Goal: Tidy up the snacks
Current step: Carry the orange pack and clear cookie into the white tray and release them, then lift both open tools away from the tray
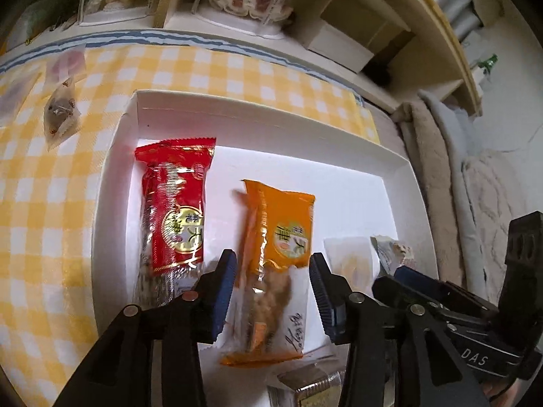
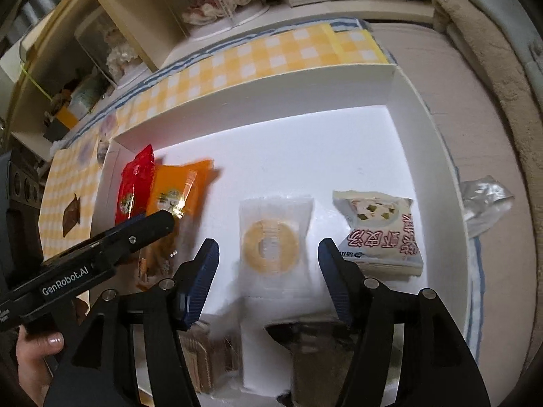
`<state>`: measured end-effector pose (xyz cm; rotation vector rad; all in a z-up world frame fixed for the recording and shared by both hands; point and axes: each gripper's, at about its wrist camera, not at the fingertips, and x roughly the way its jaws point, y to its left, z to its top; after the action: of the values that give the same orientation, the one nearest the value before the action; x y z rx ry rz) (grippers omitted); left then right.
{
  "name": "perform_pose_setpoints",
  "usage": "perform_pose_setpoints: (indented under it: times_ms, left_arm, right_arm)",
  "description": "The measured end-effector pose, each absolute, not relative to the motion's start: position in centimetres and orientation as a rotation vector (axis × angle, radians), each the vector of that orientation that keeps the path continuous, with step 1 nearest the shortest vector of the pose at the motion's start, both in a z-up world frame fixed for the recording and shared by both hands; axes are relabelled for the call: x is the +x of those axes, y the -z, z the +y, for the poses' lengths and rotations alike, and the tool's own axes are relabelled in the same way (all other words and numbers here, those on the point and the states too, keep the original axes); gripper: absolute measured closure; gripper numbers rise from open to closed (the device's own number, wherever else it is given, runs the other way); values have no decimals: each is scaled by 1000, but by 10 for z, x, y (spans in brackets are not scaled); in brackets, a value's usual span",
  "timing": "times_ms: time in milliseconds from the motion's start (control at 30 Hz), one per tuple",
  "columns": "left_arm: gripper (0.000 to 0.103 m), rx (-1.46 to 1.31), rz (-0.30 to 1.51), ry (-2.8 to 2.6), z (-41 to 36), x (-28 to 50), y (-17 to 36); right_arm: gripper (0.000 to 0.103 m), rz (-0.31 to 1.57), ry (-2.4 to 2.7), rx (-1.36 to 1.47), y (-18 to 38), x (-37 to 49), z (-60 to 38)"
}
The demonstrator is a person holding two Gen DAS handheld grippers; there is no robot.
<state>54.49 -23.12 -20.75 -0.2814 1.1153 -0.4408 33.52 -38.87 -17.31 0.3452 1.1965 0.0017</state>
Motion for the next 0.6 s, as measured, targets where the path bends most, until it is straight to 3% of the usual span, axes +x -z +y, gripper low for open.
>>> perform_pose_setpoints:
  times_ms: [367,600]
  left_arm:
    - [53,-233,1086,485,-229,509,179]
    - [59,-169,1144,480,-235,501,180]
  right_arm:
    - [37,1202,4,310,163,319,-392]
    - [32,1178,8,297,153,312,-392]
